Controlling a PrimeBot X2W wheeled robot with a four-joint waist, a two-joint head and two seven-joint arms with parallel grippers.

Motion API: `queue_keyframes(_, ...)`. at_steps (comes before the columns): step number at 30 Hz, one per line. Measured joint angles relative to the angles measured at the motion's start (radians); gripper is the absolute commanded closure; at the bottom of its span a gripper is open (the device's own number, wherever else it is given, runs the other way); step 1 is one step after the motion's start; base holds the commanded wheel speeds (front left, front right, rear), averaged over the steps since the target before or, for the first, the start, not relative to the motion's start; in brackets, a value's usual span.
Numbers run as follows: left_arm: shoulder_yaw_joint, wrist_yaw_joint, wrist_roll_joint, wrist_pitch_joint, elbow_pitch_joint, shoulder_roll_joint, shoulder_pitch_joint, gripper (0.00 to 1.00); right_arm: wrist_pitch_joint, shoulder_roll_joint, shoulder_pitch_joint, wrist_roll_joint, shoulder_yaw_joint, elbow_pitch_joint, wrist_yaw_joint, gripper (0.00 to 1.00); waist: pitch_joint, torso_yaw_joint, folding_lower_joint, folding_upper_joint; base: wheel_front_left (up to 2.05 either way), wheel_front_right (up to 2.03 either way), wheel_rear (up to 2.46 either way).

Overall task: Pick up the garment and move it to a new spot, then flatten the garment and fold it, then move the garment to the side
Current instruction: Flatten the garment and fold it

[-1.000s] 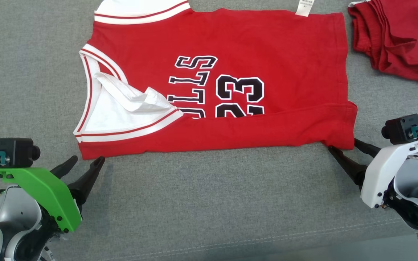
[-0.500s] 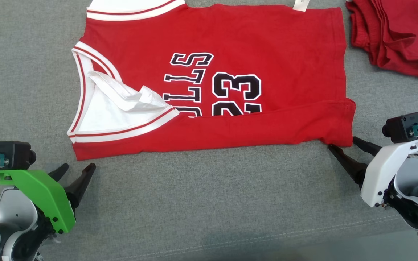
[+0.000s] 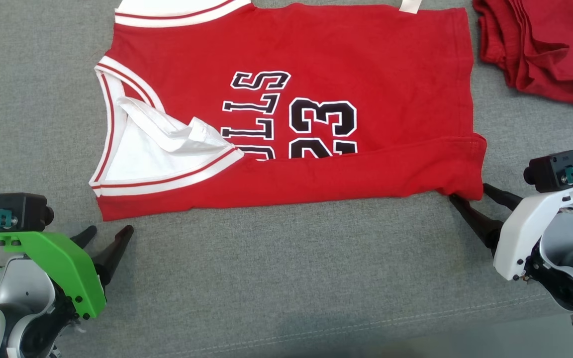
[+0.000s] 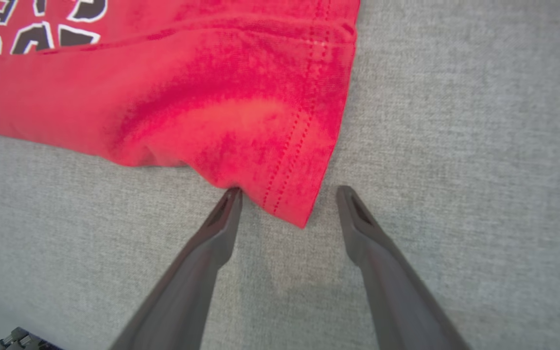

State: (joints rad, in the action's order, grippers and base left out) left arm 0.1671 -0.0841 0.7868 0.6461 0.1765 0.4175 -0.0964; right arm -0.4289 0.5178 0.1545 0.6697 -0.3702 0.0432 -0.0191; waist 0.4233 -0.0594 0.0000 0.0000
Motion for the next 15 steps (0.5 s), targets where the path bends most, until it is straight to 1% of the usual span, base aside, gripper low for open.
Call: queue_keyframes(15, -0.001, 0.000, -0.009, 0.000, -0.033, -0.001, -0.051, 0.00, 0.000, 0.000, 0.004, -0.002, -0.006, -0.004, 0.001, 0.00, -0.006, 0.009, 0.0000, 0.0000, 0.00, 0.00, 0.00)
